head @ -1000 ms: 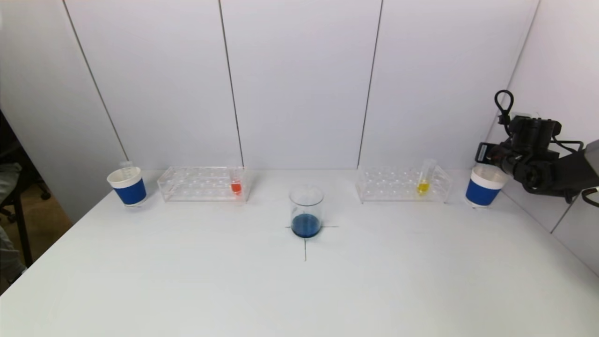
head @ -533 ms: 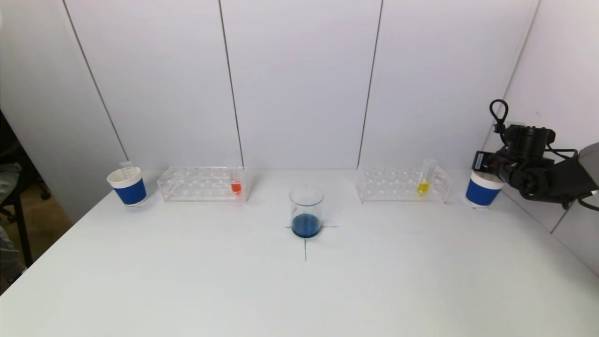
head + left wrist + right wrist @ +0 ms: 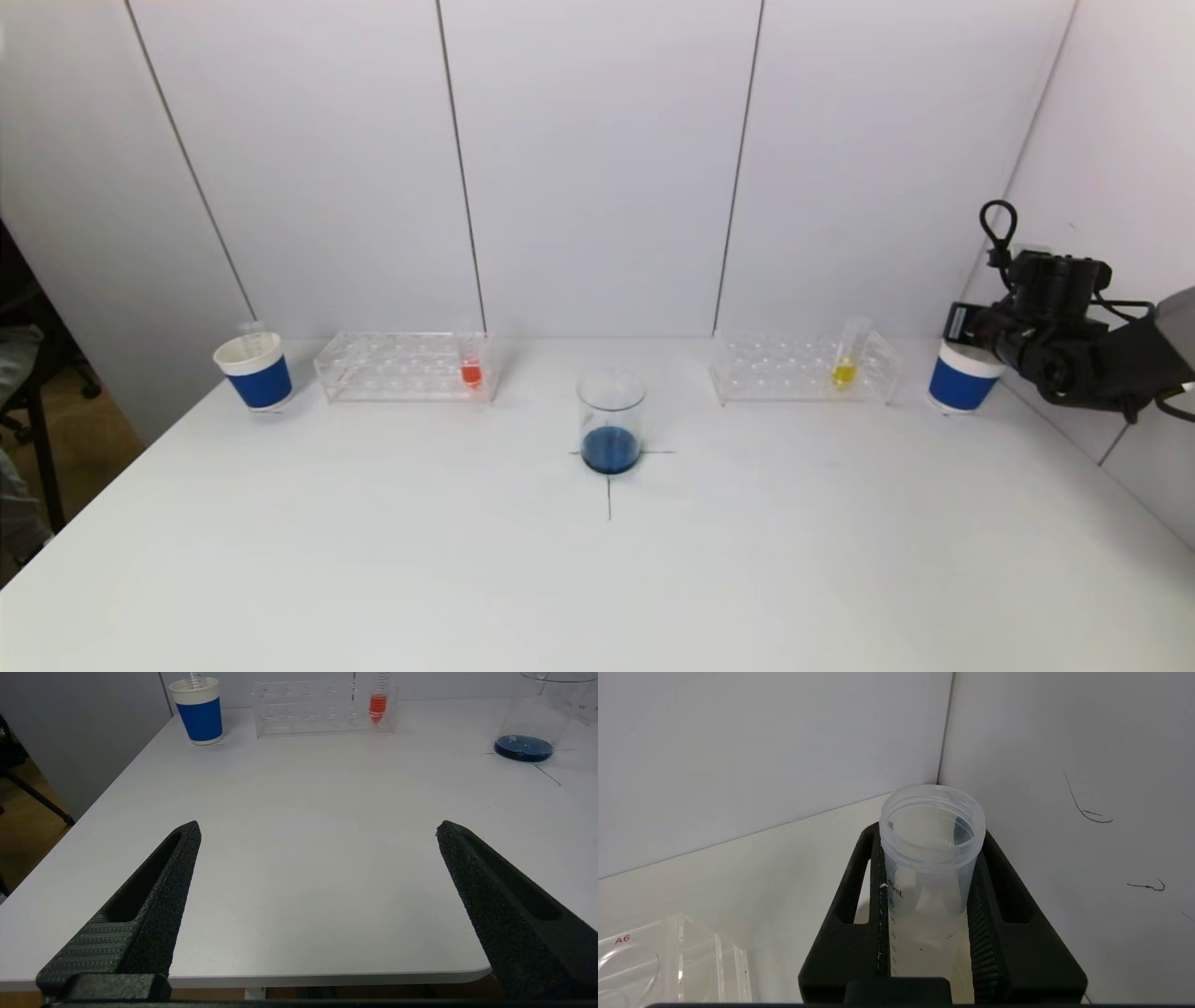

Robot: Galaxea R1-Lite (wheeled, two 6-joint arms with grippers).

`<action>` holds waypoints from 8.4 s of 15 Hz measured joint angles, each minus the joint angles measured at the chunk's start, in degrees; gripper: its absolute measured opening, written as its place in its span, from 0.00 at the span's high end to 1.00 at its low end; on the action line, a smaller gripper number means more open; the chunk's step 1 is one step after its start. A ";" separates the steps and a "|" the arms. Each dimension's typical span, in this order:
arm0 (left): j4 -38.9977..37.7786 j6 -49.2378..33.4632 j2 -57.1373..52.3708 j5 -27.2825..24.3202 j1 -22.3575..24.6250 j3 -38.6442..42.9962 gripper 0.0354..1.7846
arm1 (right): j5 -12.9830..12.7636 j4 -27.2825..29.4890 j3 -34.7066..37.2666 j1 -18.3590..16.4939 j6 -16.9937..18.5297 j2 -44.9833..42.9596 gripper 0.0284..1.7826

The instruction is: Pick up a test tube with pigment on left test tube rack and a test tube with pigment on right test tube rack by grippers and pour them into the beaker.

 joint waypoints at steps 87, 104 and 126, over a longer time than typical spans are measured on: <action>0.00 -0.02 0.00 0.00 0.00 0.00 0.01 | 8.23 36.10 82.16 12.48 -1.79 -135.67 0.00; 0.00 -0.05 0.00 0.00 0.00 0.00 0.01 | 8.40 36.52 82.16 12.51 -0.05 -135.67 0.00; 0.00 0.00 0.00 0.02 0.00 0.02 0.01 | 8.40 36.40 82.16 12.48 0.34 -135.66 0.00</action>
